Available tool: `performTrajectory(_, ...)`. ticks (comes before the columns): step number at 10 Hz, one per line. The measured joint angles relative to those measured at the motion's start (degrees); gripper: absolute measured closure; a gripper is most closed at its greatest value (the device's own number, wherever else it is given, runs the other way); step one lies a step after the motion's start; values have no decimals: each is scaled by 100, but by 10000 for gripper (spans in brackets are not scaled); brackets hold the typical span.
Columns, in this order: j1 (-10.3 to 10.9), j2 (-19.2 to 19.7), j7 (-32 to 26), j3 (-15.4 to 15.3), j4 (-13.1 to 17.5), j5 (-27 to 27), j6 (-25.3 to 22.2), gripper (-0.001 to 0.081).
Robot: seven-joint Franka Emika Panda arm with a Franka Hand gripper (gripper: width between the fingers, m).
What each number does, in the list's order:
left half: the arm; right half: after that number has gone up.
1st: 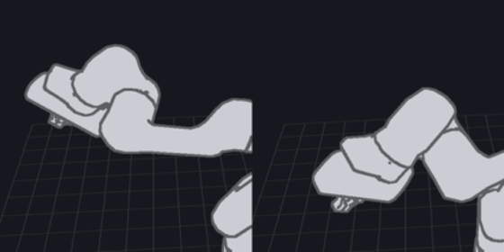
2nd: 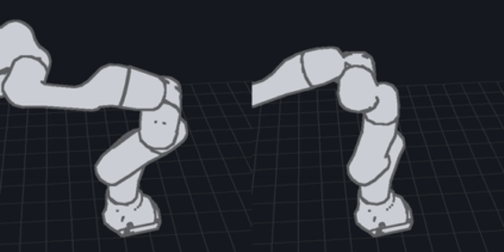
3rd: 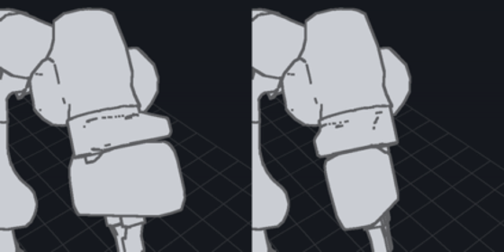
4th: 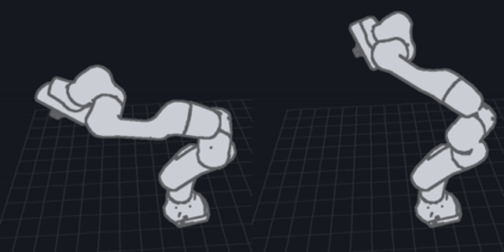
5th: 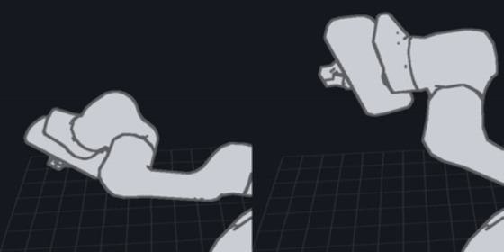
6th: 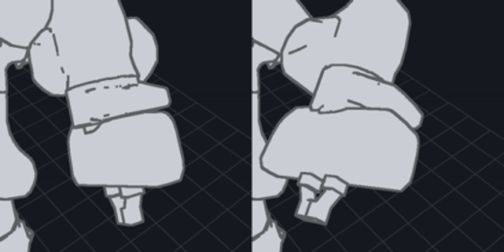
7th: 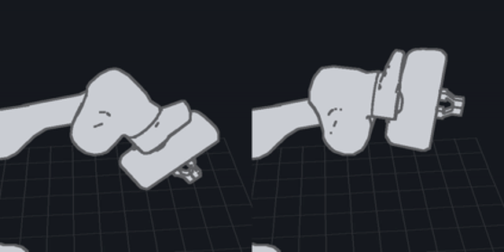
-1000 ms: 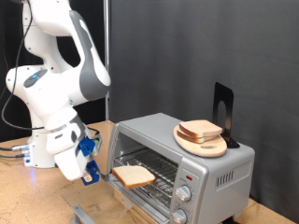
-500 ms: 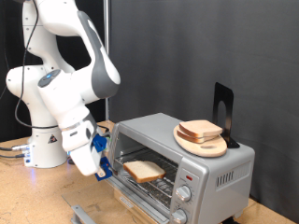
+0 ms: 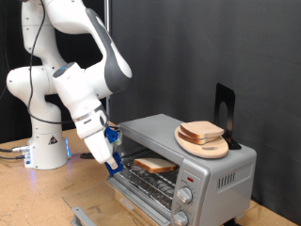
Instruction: Make a piece of toast with the oven
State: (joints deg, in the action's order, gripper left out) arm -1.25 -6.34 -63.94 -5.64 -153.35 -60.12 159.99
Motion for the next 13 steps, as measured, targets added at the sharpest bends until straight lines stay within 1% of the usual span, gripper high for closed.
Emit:
performTrajectory(2,-2,32,-30,-20,-29,13,207,440)
performTrajectory(3,-26,71,-46,-20,-48,142,314,440)
performTrajectory(5,-191,228,59,2,-135,817,604,440)
performTrajectory(6,-271,337,43,43,-148,999,730,440)
performTrajectory(8,-418,501,1,149,-135,1204,773,440)
performTrajectory(10,-521,591,-142,245,-94,1207,769,441)
performTrajectory(11,-563,629,-125,286,-65,1304,749,441)
performTrajectory(12,-614,639,151,340,-45,1700,689,441)
performTrajectory(13,-665,638,658,393,-28,2272,617,441)
